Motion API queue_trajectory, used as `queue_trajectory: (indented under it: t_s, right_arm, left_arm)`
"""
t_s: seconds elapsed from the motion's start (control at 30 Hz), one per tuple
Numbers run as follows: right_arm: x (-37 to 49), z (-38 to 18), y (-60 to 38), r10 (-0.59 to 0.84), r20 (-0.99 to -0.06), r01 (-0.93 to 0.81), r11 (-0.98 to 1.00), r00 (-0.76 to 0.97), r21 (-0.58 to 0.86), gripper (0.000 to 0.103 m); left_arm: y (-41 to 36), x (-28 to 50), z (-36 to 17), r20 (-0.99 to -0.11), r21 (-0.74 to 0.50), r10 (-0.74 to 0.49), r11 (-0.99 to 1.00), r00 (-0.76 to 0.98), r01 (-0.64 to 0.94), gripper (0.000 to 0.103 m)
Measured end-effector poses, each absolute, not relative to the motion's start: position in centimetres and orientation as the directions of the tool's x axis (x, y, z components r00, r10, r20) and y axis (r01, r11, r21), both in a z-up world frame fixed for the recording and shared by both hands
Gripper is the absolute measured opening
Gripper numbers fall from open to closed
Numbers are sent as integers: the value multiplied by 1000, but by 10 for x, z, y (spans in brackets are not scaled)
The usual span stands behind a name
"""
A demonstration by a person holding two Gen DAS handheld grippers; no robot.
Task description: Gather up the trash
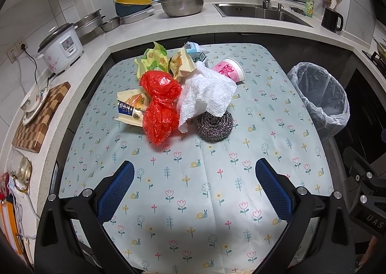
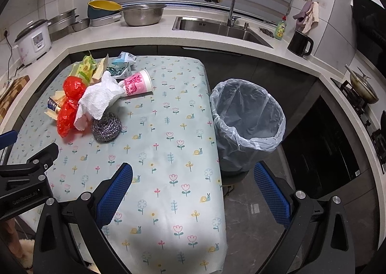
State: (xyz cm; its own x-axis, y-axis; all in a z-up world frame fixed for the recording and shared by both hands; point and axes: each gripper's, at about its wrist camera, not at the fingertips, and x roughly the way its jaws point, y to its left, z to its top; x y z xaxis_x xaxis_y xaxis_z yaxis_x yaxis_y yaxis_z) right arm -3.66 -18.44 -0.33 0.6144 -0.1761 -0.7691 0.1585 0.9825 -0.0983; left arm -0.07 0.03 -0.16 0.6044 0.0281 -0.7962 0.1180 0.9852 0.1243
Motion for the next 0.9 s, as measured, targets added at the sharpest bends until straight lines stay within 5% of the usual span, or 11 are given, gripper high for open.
queue_trajectory:
  t_s: [0.9]
  right_arm:
    - [-37, -4, -186, -150, -775, 147, 986, 614, -74, 96]
  left_arm:
    - [-1, 1, 2, -791, 132, 31, 984, 611, 120, 96]
